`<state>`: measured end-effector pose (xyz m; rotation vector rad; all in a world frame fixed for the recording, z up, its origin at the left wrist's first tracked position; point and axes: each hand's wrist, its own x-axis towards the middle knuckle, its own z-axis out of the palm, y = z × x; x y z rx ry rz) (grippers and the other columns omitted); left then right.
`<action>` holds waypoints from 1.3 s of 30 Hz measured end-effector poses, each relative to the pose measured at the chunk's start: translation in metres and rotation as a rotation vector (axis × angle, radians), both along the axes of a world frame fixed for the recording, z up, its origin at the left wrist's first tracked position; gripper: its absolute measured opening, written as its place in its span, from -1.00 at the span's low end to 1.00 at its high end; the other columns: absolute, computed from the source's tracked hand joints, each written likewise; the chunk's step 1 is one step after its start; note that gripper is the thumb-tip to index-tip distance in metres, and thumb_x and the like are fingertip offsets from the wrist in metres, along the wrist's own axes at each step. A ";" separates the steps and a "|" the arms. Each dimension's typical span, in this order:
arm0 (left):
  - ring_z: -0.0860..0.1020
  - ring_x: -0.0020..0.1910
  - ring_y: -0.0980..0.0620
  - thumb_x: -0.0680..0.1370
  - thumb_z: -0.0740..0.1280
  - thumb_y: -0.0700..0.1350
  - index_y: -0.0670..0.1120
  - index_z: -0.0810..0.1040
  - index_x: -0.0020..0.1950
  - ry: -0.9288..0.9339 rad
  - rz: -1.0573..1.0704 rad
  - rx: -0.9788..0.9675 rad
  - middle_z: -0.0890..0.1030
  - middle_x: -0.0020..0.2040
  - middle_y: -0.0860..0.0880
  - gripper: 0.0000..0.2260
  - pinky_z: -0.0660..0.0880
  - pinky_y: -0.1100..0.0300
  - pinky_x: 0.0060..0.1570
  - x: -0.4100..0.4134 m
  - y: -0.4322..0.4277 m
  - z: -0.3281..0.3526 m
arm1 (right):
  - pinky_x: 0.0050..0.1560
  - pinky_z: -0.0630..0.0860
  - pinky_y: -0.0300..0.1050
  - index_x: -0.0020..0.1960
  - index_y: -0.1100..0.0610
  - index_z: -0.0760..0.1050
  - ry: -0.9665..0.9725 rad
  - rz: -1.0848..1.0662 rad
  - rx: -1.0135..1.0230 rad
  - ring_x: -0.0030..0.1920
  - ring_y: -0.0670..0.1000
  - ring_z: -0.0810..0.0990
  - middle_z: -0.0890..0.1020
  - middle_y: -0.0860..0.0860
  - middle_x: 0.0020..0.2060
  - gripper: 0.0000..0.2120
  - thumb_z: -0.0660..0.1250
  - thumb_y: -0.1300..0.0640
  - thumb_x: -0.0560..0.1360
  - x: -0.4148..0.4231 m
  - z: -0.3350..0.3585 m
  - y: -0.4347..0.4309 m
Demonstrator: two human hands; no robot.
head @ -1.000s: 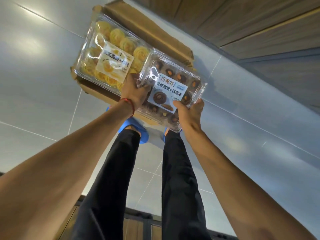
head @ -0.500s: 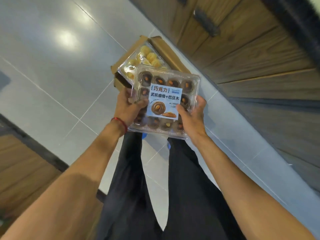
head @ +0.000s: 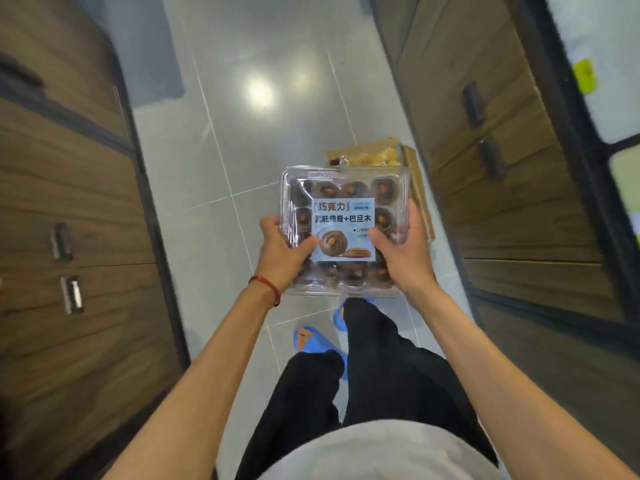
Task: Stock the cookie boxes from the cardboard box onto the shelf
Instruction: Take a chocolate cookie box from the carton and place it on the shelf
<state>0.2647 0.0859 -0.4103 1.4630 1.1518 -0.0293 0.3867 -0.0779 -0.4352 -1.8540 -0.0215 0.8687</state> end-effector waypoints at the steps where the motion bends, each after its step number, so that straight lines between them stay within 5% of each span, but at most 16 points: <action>1: 0.57 -0.16 0.21 0.52 0.45 -0.16 -0.03 0.19 0.23 -0.008 0.033 0.028 0.57 -0.02 0.05 -0.52 0.56 0.35 -0.24 -0.016 0.003 0.008 | 0.49 0.37 0.15 0.62 -0.15 0.05 -0.016 0.041 0.021 0.53 -0.02 0.33 0.29 -0.11 0.57 -0.17 0.47 -0.03 0.52 -0.009 0.007 0.006; 8: 0.61 -0.22 0.08 0.49 0.48 -0.12 0.00 0.26 0.25 -0.095 0.323 0.102 0.61 -0.01 -0.02 -0.52 0.58 0.20 -0.23 -0.135 0.022 0.076 | 0.54 0.31 0.08 0.61 -0.21 0.07 -0.073 0.360 0.155 0.53 -0.12 0.30 0.26 -0.20 0.57 -0.11 0.54 -0.04 0.47 -0.084 0.087 0.054; 11: 0.59 -0.10 0.13 0.50 0.48 -0.11 0.01 0.25 0.26 -0.107 0.416 0.164 0.57 0.06 0.01 -0.51 0.56 0.32 -0.18 -0.174 0.030 0.103 | 0.17 0.39 -0.55 0.38 -0.27 0.17 -0.105 0.459 0.221 0.16 -0.57 0.42 0.43 -0.37 0.24 -0.26 0.54 0.20 0.48 -0.114 0.123 0.079; 13: 0.62 0.03 0.04 0.49 0.49 -0.11 -0.02 0.27 0.28 -0.128 0.493 0.202 0.57 0.14 -0.04 -0.51 0.62 0.14 -0.01 -0.195 0.036 0.118 | -0.09 0.31 -0.69 0.32 -0.18 0.12 -0.134 0.491 0.258 -0.06 -0.69 0.38 0.34 -0.44 0.08 -0.25 0.51 0.33 0.47 -0.130 0.147 0.096; 16: 0.62 0.09 -0.01 0.48 0.49 -0.15 -0.08 0.28 0.29 -0.147 0.613 0.251 0.58 0.14 -0.06 -0.50 0.60 -0.03 0.11 -0.222 0.041 0.141 | -0.05 0.44 -0.59 0.36 -0.18 0.14 -0.124 0.637 0.322 -0.01 -0.59 0.49 0.44 -0.39 0.11 -0.19 0.56 0.32 0.41 -0.144 0.160 0.121; 21: 0.61 0.04 0.06 0.45 0.52 -0.18 -0.08 0.27 0.28 -0.133 0.783 0.354 0.56 0.11 0.01 -0.46 0.59 0.06 0.08 -0.252 0.037 0.177 | 0.17 0.66 0.07 0.51 -0.08 0.23 -0.090 0.937 0.438 0.24 -0.01 0.66 0.63 -0.04 0.29 -0.08 0.68 0.15 0.32 -0.160 0.185 0.168; 25: 0.61 0.04 0.10 0.40 0.56 -0.19 -0.06 0.26 0.28 -0.097 0.917 0.409 0.54 0.11 0.04 -0.39 0.59 0.10 0.08 -0.264 0.030 0.198 | 0.13 0.65 -0.13 0.36 -0.24 0.30 -0.128 1.082 0.523 0.22 -0.12 0.64 0.60 -0.18 0.24 -0.23 0.64 0.17 0.35 -0.172 0.204 0.205; 29: 0.61 0.10 0.04 0.40 0.57 -0.15 -0.03 0.25 0.30 -0.104 1.043 0.443 0.54 0.18 -0.03 -0.37 0.61 0.02 0.11 -0.275 0.034 0.217 | 0.22 0.63 0.04 0.47 -0.03 0.30 -0.137 1.210 0.590 0.28 -0.11 0.61 0.59 -0.11 0.30 -0.17 0.65 0.22 0.33 -0.185 0.222 0.241; 35: 0.60 0.00 0.16 0.39 0.58 -0.13 0.03 0.26 0.28 -0.077 1.191 0.539 0.55 0.10 0.07 -0.37 0.58 0.28 -0.12 -0.312 0.057 0.231 | 0.27 0.59 0.12 0.47 -0.05 0.30 -0.154 1.331 0.696 0.34 -0.05 0.57 0.57 -0.03 0.34 -0.15 0.65 0.27 0.34 -0.229 0.244 0.292; 39: 0.59 0.02 0.15 0.37 0.60 -0.11 0.03 0.28 0.27 -0.064 1.274 0.575 0.56 0.10 0.08 -0.37 0.53 0.26 -0.05 -0.356 0.083 0.234 | 0.29 0.56 0.18 0.47 -0.01 0.31 -0.162 1.401 0.754 0.35 -0.02 0.55 0.57 -0.05 0.32 -0.17 0.65 0.26 0.34 -0.275 0.251 0.334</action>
